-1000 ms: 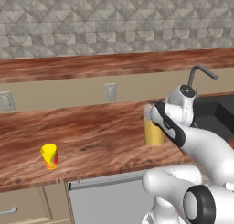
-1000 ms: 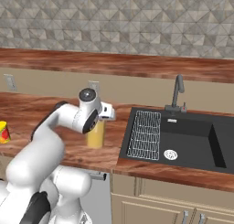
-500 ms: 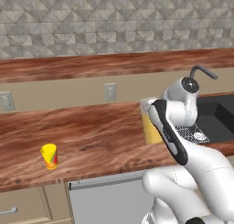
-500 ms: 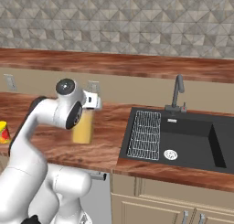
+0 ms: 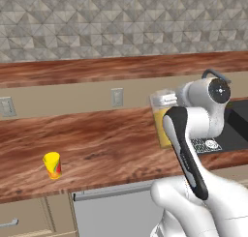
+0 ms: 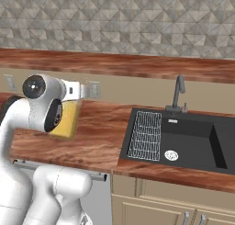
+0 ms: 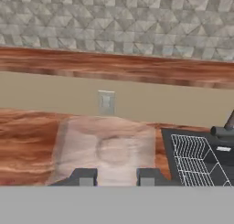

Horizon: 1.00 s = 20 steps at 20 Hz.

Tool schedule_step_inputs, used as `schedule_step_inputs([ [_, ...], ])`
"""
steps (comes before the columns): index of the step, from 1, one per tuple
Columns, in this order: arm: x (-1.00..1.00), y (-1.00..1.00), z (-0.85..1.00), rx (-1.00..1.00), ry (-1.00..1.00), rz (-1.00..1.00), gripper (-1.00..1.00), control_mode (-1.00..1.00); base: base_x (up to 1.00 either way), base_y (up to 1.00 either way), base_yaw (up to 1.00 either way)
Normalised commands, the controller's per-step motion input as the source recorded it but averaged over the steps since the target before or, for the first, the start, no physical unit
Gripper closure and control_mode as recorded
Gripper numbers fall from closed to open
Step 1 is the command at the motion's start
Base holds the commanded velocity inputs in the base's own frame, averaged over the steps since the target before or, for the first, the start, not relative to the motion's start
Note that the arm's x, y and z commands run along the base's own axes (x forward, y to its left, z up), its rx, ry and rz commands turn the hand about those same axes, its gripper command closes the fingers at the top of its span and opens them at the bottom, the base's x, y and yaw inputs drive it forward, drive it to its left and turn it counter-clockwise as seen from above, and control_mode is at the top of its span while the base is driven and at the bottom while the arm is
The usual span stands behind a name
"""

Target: Place the pitcher and cup on the dining counter for serving.

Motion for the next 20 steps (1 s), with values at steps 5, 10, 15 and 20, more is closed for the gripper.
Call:
schedule_step_inputs([
  [5, -0.68, 0.18, 0.55, 0.00, -0.54, 0.00, 1.00, -1.00, 0.00, 0.00, 0.00],
  [10, -0.61, 0.09, 0.04, 0.00, -0.55, 0.00, 1.00, -1.00, 0.00, 0.00, 0.00],
  [15, 0.00, 0.00, 0.00, 0.00, -0.02, 0.00, 1.00, -1.00, 0.00, 0.00, 0.00],
  [20, -0.01, 0.00, 0.00, 0.00, 0.00, 0.00, 1.00, -1.00, 0.00, 0.00, 0.00],
])
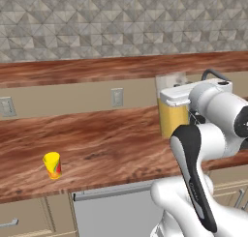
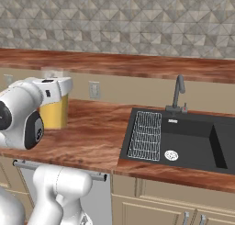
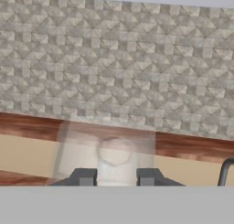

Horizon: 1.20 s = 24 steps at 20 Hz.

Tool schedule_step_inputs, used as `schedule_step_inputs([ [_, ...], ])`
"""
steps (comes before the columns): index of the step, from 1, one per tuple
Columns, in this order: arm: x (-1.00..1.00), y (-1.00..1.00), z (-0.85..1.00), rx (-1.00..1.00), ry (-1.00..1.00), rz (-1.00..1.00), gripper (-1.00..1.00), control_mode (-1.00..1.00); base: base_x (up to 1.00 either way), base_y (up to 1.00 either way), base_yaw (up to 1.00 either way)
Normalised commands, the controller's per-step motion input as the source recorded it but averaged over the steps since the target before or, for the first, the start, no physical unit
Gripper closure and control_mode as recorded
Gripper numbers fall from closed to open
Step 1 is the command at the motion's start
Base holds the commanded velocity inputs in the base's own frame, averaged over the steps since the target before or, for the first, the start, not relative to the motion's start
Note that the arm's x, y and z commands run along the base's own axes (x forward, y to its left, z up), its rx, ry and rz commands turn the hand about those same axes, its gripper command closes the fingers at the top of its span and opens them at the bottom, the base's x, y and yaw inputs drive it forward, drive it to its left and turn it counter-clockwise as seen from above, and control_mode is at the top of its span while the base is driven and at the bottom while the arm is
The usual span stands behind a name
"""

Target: Place the pitcher and cup on the dining counter for serving.

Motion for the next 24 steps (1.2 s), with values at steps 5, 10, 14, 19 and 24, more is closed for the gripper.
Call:
schedule_step_inputs([
  [5, -0.03, 0.00, 0.00, 0.00, 0.00, 0.00, 1.00, 1.00, -0.36, 0.06, 0.00],
  [10, 0.00, 0.00, 0.00, 0.00, 0.00, 0.00, 1.00, 1.00, -0.69, 0.44, 0.09],
  [14, 0.00, 0.00, 0.00, 0.00, 0.00, 0.00, 1.00, 1.00, -0.57, 0.78, 0.16],
  [19, 0.00, 0.00, 0.00, 0.00, 0.00, 0.00, 1.00, 1.00, -0.18, 1.00, 0.19],
  [24, 0.00, 0.00, 0.00, 0.00, 0.00, 0.00, 1.00, 1.00, 0.10, 1.00, 0.18],
])
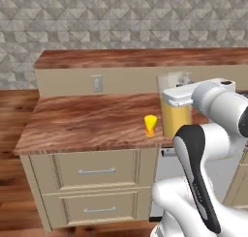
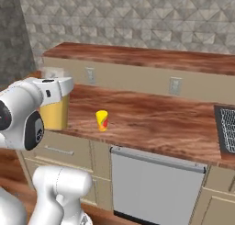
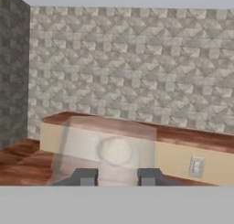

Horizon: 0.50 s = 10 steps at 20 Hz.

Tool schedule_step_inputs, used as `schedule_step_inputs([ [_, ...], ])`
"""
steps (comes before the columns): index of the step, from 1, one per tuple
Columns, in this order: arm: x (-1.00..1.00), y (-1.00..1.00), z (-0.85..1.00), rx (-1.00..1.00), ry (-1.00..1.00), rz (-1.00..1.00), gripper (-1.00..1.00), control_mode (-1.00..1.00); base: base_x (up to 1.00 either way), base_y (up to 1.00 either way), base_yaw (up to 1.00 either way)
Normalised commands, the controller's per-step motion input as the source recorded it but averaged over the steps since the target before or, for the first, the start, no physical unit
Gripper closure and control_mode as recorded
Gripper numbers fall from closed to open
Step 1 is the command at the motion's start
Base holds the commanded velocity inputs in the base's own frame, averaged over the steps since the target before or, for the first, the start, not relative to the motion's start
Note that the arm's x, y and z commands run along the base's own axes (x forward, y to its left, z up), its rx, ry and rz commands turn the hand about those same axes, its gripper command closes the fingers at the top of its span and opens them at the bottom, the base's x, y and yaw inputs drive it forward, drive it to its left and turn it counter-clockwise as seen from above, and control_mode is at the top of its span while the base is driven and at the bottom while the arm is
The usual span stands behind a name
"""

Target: Place the pitcher and cup on the dining counter for serving.

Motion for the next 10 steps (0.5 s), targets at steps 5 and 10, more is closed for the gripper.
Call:
schedule_step_inputs([
  [5, 0.00, 0.00, 0.00, 0.00, 0.00, 0.00, 1.00, 1.00, 0.61, 1.00, 0.16],
  [10, 0.00, 0.00, 0.00, 0.00, 0.00, 0.00, 1.00, 1.00, 0.66, 1.00, 0.15],
])
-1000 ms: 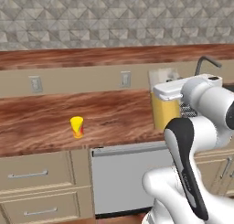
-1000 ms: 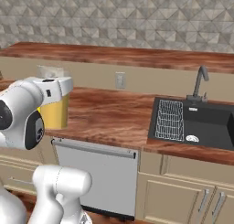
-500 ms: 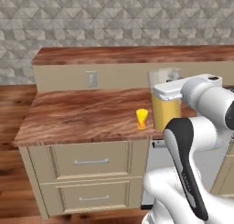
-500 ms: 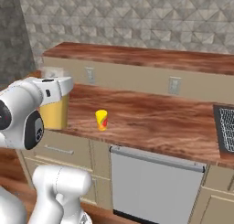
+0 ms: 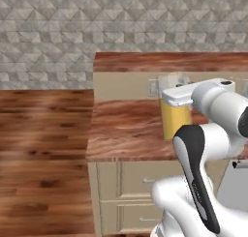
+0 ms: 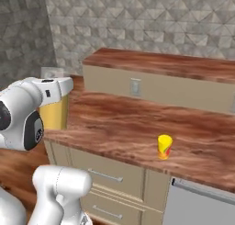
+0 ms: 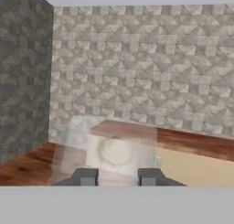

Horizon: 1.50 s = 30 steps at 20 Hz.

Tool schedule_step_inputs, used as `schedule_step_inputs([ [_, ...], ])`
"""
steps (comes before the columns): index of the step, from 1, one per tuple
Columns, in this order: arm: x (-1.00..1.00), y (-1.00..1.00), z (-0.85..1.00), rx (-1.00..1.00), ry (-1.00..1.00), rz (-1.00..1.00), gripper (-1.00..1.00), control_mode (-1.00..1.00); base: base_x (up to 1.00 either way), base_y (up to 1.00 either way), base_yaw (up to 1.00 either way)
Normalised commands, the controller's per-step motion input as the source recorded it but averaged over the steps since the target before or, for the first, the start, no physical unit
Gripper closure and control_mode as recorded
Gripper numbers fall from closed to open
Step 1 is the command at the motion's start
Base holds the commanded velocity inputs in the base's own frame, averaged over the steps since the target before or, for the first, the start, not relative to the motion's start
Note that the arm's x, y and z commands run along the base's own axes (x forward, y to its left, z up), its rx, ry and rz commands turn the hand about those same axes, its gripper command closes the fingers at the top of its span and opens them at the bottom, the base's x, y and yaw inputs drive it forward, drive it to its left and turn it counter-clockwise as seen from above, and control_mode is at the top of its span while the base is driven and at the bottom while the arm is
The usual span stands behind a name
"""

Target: Place the pitcher and cup on the dining counter for serving.

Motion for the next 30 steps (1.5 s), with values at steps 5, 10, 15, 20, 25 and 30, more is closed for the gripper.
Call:
schedule_step_inputs([
  [5, 0.00, 0.00, 0.00, 0.00, 0.00, 0.00, 1.00, 1.00, 0.65, 1.00, 0.11],
  [10, 0.00, 0.00, 0.00, 0.00, 0.00, 0.00, 1.00, 1.00, 0.48, 1.00, 0.08],
  [15, 0.00, 0.00, 0.00, 0.00, 0.00, 0.00, 1.00, 1.00, 0.42, 1.00, 0.00],
  [20, 0.00, 0.00, 0.00, 0.00, 0.00, 0.00, 1.00, 1.00, 0.83, 1.00, -0.23],
  [25, 0.00, 0.00, 0.00, 0.00, 0.00, 0.00, 1.00, 1.00, 1.00, 0.92, -0.47],
  [30, 0.00, 0.00, 0.00, 0.00, 0.00, 0.00, 1.00, 1.00, 1.00, 0.74, -0.51],
])
